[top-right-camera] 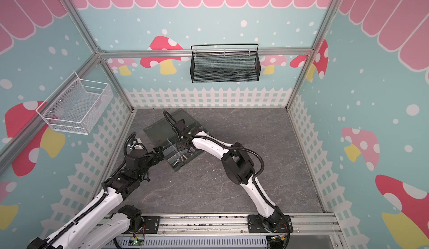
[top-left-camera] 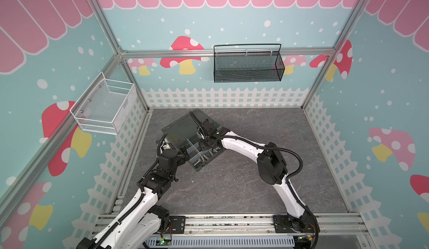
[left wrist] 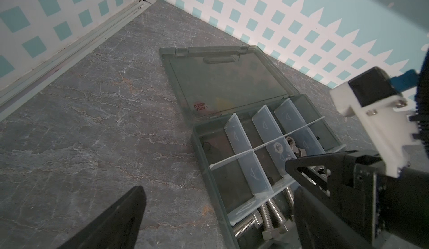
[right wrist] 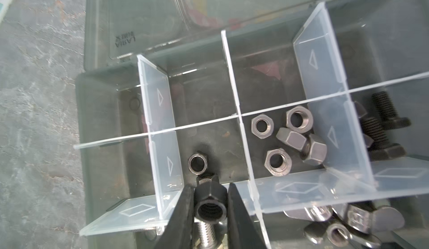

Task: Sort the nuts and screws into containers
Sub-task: 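Open the right gripper to drop the black nut into a compartment, then move the right gripper back over the last black nut on the table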

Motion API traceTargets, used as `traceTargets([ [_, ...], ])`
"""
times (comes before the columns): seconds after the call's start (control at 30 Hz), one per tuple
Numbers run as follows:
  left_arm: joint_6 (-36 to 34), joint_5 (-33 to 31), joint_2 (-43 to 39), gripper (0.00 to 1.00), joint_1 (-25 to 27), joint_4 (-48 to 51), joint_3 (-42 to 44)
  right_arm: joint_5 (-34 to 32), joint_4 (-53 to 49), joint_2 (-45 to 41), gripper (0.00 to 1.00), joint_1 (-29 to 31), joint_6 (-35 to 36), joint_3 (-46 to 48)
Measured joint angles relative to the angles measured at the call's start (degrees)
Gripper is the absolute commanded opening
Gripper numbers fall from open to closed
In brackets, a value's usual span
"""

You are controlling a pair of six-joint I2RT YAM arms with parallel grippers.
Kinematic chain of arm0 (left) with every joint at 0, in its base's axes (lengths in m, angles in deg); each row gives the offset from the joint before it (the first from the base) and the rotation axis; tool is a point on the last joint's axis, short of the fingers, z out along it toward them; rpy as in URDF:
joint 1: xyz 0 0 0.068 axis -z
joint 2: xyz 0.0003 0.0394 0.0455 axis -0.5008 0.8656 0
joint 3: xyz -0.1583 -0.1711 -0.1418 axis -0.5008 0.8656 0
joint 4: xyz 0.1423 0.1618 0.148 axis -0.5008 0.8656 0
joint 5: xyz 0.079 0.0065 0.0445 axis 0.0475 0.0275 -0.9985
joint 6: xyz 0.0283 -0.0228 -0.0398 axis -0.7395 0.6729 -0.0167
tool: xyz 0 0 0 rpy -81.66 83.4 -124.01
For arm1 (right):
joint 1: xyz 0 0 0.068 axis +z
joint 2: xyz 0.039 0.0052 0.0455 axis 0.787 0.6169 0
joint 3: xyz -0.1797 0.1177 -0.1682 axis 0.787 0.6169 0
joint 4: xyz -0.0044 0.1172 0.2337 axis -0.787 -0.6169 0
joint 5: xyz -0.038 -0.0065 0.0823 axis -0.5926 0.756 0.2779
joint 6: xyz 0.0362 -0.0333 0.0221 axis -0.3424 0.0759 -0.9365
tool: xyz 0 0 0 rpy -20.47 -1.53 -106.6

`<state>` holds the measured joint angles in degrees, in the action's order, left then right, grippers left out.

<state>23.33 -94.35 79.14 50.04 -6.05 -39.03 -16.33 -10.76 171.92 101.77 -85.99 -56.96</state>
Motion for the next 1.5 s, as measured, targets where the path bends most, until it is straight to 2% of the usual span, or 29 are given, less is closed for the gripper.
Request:
traceTargets([
  [0.13,0.00,0.00,0.02,1.00,0.00,0.02,0.00,0.22,-0.35,0.92,0.30,0.00,0.20,-1.09],
  [0.27,0.00,0.00,0.02,1.00,-0.04,0.02,0.00,0.48,-0.42,1.16,0.37,0.00,0.50,-2.19],
  [0.6,0.00,0.20,0.02,1.00,-0.04,0.02,-0.02,0.11,-0.70,1.16,0.45,0.00,0.48,-2.86],
  [0.87,0.00,0.24,0.00,1.00,-0.04,0.02,-0.02,-3.19,-1.25,0.17,0.52,0.00,-0.37,-1.95],
  [1.2,-0.02,0.22,-0.15,1.00,-0.11,0.07,-0.02,-9.68,-1.60,-12.39,0.56,-1.55,-5.01,11.39],
  [1.5,-0.02,0.22,-0.44,1.00,-0.42,0.13,-0.02,-11.04,-0.74,-25.18,0.56,-9.01,-10.75,30.51],
])
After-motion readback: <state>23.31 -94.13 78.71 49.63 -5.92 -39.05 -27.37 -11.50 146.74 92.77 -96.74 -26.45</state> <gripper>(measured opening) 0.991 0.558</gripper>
